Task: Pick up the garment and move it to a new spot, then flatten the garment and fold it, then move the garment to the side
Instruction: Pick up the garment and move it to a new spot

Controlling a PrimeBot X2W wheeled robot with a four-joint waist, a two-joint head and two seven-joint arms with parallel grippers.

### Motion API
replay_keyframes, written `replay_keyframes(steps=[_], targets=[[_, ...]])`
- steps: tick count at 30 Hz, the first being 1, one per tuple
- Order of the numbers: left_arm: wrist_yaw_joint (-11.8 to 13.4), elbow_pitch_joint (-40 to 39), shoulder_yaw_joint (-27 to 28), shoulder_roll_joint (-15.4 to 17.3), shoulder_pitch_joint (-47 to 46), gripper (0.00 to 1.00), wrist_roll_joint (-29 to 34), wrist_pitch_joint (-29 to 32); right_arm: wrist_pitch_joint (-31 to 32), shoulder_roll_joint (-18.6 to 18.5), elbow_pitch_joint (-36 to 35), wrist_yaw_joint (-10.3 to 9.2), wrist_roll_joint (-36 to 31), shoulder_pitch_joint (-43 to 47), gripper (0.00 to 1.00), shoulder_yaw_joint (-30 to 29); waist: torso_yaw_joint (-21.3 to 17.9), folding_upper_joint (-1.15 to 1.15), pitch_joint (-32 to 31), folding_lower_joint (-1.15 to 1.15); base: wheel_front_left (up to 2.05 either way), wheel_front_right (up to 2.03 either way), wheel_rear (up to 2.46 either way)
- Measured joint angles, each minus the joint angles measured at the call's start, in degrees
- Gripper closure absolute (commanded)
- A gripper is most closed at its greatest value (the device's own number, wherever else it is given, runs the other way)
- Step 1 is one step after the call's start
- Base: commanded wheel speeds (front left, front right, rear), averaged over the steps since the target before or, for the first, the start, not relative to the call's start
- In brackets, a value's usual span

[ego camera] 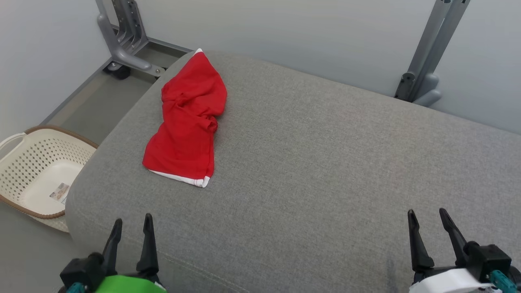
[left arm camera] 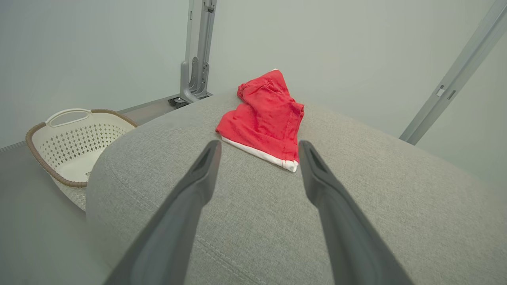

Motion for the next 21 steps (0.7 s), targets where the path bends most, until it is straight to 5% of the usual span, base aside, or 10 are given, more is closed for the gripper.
replay_keyframes(steps=[7, 21], targets=[[0.00, 5.71, -1.26, 1.25, -11.80, 0.00, -4.92, -0.02, 0.00, 0.02, -2.13, 0.00, -6.00, -7.01, 0.00, 0.89, -0.39, 0.00, 5.34, 0.00, 0.00, 0.00, 0.00], [0.00, 36.60, -2.32, 5.08, -39.66, 0.00, -17.66, 2.41, 0.00, -2.48, -6.19, 0.00, -9.45, -14.71, 0.00, -0.58, -5.49, 0.00, 24.38, 0.00, 0.00, 0.00, 0.00]])
